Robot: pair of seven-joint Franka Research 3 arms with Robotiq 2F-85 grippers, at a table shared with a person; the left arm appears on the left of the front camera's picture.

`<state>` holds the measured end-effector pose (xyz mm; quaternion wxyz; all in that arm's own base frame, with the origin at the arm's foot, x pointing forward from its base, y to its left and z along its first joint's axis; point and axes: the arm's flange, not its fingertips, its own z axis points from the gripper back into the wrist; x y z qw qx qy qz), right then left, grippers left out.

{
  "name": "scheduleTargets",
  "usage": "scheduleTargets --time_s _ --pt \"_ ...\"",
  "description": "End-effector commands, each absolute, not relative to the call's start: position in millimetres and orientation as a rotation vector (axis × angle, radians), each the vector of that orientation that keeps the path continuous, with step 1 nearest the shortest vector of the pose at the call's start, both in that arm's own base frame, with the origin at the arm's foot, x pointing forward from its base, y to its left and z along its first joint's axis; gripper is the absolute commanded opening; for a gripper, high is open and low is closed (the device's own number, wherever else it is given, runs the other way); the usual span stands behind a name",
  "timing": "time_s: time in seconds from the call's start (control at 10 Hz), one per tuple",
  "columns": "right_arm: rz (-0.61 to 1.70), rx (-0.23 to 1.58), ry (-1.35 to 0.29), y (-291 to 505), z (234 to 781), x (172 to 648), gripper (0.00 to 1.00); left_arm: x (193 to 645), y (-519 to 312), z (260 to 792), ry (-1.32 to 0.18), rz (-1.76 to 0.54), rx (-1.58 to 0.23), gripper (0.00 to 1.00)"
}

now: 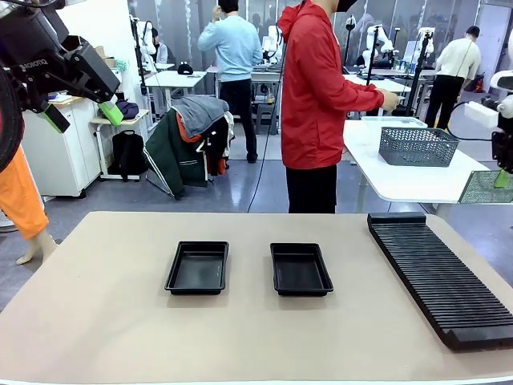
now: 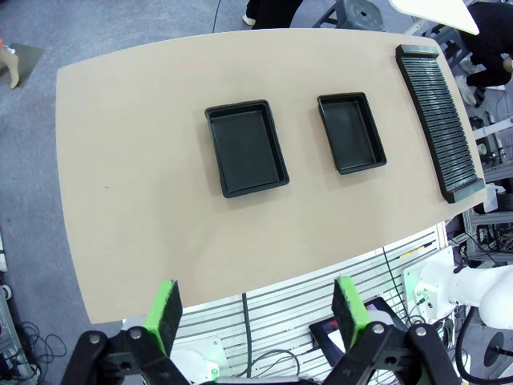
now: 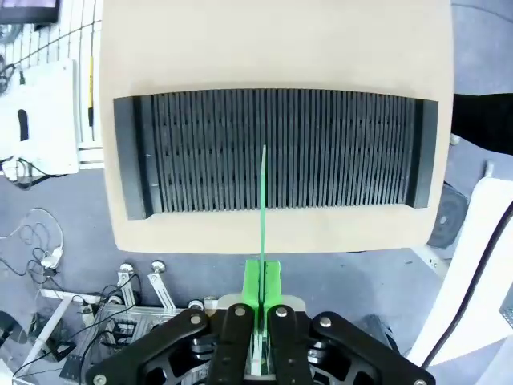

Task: Inspect and transfer BCBs to ESD trays.
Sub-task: Pick up the Blank PCB from the PCB Rack and place it in the left ESD tray.

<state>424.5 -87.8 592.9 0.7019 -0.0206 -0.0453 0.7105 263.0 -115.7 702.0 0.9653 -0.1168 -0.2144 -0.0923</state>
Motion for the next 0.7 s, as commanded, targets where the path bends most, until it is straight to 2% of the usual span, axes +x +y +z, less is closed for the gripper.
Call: scheduleTargets --time_s 0.0,0.6 --pt "1.581 -0.052 -0.058 -87.6 605.9 421.4 0.0 262.7 -115.3 702.1 -0.432 -0.183 -0.23 1.0" --pt "1.55 -0.041 -0.039 -87.0 642.1 406.4 0.0 262.7 -115.3 702.1 -0.432 -0.183 -0.23 1.0"
